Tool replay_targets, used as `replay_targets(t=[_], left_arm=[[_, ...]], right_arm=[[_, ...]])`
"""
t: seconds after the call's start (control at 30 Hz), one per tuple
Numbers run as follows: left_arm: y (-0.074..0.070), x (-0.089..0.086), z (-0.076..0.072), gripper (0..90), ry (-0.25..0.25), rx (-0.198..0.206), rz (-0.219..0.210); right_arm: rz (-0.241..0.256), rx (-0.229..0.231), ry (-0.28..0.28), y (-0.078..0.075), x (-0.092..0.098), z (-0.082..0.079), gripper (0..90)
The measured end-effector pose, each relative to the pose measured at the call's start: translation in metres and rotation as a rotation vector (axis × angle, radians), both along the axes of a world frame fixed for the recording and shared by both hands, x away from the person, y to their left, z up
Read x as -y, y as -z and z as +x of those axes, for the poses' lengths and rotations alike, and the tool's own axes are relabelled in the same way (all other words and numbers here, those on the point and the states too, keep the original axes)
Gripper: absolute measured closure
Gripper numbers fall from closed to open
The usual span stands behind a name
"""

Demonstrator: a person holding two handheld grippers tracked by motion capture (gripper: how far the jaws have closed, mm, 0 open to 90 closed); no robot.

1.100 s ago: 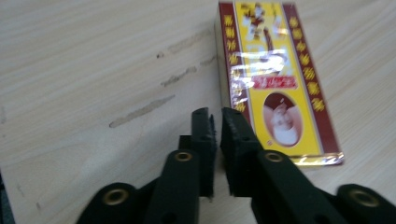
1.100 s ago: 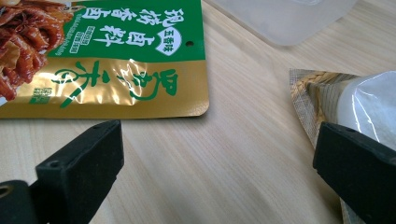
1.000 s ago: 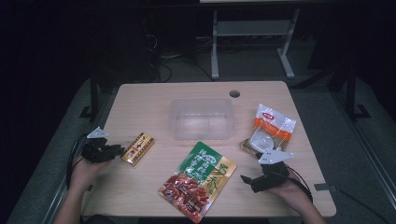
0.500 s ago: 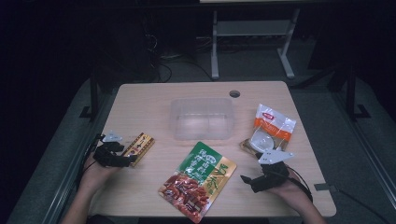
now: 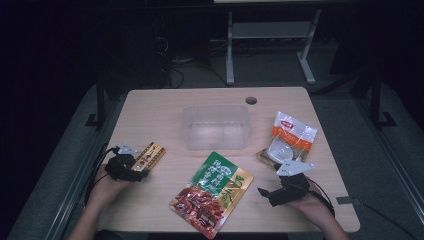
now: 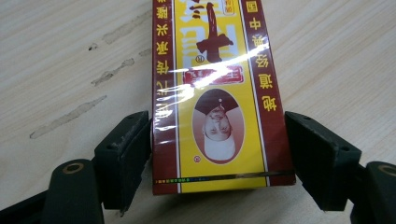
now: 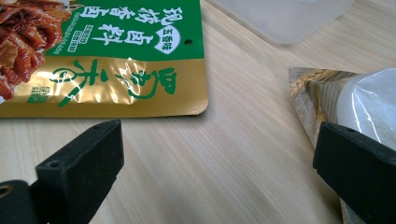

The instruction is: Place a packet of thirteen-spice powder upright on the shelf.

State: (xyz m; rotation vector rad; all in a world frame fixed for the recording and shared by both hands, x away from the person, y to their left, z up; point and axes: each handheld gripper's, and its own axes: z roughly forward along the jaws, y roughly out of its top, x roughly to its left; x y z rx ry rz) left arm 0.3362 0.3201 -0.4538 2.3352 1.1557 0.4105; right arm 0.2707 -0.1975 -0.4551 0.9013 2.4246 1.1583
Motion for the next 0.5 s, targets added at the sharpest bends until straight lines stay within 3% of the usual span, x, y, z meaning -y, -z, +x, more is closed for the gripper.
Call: replay_targets(t=[0.5], left_arm=[[-0.0015, 0.0001, 0.0030, 31.6, -0.012, -0.032, -0.013]], right_arm=[[-0.001, 0.003, -0.001, -0.0003, 0.0001, 0.0005, 1.7]])
